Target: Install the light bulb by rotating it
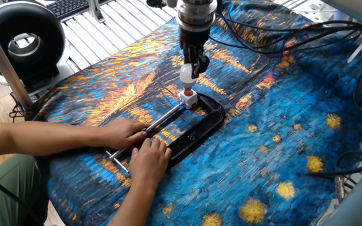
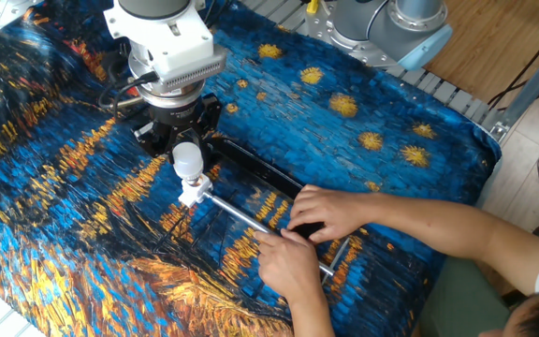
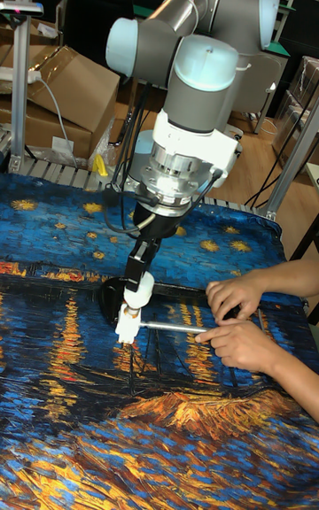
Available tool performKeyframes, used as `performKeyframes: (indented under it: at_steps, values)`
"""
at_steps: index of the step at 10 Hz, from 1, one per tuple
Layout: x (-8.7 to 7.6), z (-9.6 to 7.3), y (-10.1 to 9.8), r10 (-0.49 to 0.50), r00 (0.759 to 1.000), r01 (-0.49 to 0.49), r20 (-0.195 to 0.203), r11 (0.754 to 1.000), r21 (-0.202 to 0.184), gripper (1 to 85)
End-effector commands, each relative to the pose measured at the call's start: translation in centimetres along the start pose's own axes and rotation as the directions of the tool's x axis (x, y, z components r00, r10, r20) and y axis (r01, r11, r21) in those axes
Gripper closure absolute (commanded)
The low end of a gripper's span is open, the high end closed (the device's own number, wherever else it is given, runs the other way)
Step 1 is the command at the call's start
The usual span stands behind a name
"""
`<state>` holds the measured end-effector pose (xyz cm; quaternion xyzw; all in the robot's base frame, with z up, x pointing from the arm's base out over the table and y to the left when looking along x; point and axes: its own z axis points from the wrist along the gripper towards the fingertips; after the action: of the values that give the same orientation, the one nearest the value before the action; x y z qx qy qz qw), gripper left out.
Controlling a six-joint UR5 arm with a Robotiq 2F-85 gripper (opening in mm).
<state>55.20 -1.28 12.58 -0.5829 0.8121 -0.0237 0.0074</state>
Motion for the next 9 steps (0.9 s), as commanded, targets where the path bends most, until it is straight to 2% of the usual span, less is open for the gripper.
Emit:
performKeyframes:
  at_steps: [1, 9]
  values:
    - [-0.19, 0.2, 0.06, 0.002, 1.0, -0.002, 0.013, 1.0, -0.002, 84.7]
    - [-0.14, 1.06, 0.24, 0.001, 1.0, -0.001, 0.025, 1.0, -0.003, 84.7]
